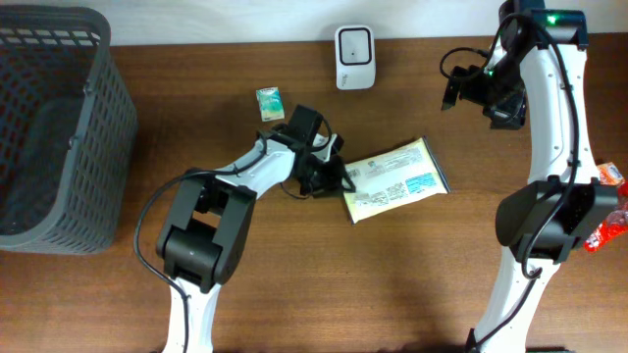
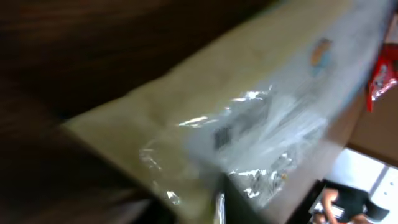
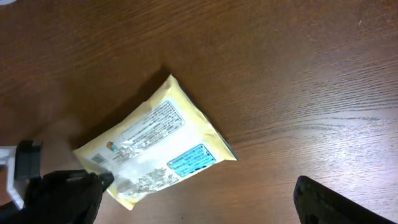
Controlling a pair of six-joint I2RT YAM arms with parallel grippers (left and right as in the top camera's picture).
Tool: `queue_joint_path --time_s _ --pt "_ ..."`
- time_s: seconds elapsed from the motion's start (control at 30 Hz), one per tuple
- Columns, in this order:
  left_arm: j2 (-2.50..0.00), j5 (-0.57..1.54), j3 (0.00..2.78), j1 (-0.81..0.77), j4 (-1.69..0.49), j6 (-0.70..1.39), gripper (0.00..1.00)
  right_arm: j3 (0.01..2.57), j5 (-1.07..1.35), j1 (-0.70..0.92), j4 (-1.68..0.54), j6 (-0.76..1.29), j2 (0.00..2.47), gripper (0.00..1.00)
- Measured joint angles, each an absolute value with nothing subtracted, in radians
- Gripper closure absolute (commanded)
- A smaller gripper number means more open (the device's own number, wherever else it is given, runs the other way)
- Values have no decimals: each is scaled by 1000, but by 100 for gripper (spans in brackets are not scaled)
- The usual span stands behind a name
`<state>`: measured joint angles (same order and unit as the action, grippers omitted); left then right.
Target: Scan the item barcode
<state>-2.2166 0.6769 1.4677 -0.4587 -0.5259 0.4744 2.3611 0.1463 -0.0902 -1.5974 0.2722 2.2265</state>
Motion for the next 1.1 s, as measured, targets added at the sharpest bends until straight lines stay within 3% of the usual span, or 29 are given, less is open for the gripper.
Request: queue_joint_path --time_s 0.3,0.47,0.7,1.1 --pt "-2222 638 1464 -462 -501 499 100 2361 146 -90 -1597 273 2226 2" --pt "-2208 578 1495 -451 -619 475 100 2361 146 -90 -1597 272 2226 1" --pt "-2056 108 1592 -411 -932 386 100 2361 146 -90 -1598 273 2226 2" --pt "-1765 -441 1662 -414 -1117 226 100 2361 146 -90 -1597 273 2226 2"
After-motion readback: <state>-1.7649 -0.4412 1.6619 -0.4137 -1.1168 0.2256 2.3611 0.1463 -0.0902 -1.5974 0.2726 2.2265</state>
